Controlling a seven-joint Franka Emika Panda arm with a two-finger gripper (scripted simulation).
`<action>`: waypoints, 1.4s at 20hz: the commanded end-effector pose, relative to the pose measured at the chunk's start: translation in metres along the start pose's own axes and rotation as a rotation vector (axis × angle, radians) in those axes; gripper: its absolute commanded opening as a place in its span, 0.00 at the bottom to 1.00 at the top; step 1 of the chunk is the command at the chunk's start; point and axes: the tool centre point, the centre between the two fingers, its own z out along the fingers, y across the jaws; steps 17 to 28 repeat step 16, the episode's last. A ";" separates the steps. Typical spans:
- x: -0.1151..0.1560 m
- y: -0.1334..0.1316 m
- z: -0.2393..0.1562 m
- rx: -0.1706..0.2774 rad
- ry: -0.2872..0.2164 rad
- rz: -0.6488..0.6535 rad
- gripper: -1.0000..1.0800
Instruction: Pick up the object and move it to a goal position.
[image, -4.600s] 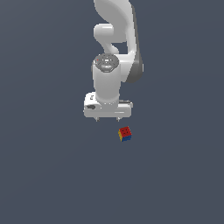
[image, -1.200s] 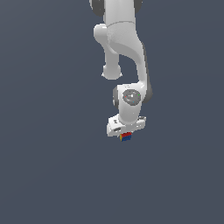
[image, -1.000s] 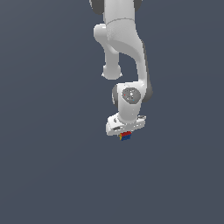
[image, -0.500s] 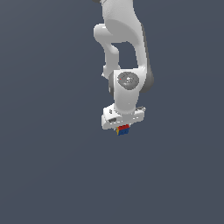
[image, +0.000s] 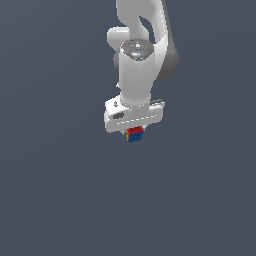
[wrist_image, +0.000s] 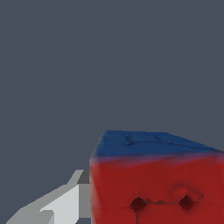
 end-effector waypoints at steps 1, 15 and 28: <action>-0.001 0.006 -0.024 0.000 0.001 -0.001 0.00; -0.002 0.024 -0.083 -0.001 0.001 0.000 0.00; -0.002 0.024 -0.083 -0.001 0.001 0.000 0.00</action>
